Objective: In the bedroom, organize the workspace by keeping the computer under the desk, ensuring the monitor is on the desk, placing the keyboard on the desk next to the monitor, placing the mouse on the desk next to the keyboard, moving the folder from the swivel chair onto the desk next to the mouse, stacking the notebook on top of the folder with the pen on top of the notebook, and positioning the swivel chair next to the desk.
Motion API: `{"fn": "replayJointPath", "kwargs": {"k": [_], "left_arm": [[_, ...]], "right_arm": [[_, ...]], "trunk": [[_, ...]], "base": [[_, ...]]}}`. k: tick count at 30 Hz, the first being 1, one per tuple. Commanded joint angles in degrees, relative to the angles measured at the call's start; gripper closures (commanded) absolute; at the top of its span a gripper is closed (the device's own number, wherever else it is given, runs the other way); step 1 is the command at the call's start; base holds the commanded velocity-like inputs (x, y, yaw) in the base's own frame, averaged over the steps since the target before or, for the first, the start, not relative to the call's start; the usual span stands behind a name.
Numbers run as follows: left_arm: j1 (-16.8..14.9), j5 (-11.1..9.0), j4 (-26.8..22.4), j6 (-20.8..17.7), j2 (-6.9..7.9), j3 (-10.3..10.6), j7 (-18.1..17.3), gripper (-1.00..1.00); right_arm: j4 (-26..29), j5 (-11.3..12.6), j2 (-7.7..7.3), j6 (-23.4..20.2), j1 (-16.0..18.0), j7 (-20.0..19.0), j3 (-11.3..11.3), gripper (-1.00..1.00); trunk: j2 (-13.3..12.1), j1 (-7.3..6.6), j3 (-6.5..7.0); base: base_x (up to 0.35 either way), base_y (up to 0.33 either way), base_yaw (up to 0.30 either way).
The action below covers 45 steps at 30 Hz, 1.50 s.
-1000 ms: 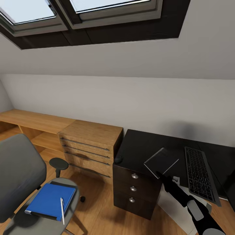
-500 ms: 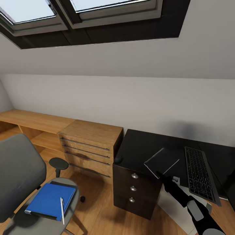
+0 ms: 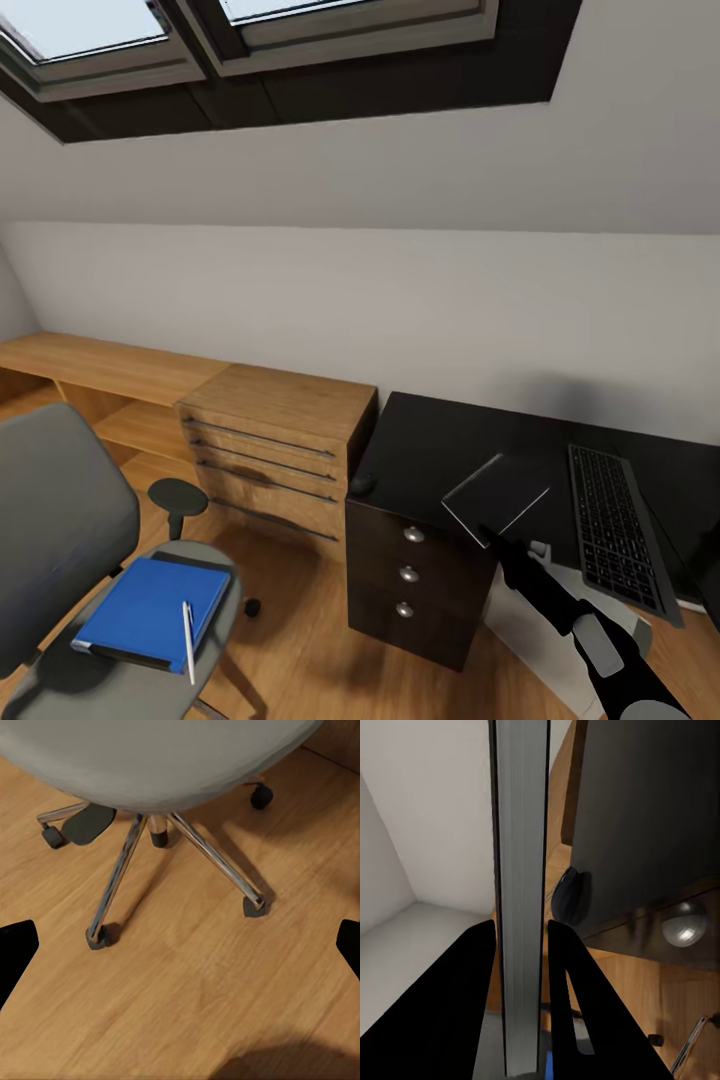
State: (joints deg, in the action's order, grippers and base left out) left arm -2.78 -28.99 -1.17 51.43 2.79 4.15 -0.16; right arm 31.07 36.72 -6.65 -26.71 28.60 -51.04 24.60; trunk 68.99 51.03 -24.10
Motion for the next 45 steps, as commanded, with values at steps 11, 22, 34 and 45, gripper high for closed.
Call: {"fn": "replayJointPath", "kwargs": {"k": [11,22,34,45], "left_arm": [[-0.03,-0.45,0.02,0.08,0.02,0.47,-0.02,-1.0],[-0.03,-0.45,0.02,0.08,0.02,0.5,-0.08,-1.0],[-0.03,-0.45,0.02,0.11,0.09,0.52,-0.1,-1.0],[-0.01,-0.45,0.02,0.08,0.02,0.51,-0.1,-1.0]], "right_arm": [[-0.1,3.31,-0.08,-1.25,0.05,-0.11,0.18,1.0],[-0.07,5.24,-0.35,-7.94,0.05,0.24,0.25,1.0],[-0.13,5.29,-0.39,-11.86,0.05,1.05,1.94,1.0],[-1.21,5.29,-0.38,-12.27,0.05,3.25,3.4,1.0]], "trunk": [[4.46,2.42,-2.04],[6.87,3.74,-3.12],[7.27,3.96,-3.3],[11.68,6.38,-5.27]], "base": [[0.0,0.0,0.0],[0.0,0.0,0.0],[0.0,0.0,0.0],[0.0,0.0,0.0]]}}
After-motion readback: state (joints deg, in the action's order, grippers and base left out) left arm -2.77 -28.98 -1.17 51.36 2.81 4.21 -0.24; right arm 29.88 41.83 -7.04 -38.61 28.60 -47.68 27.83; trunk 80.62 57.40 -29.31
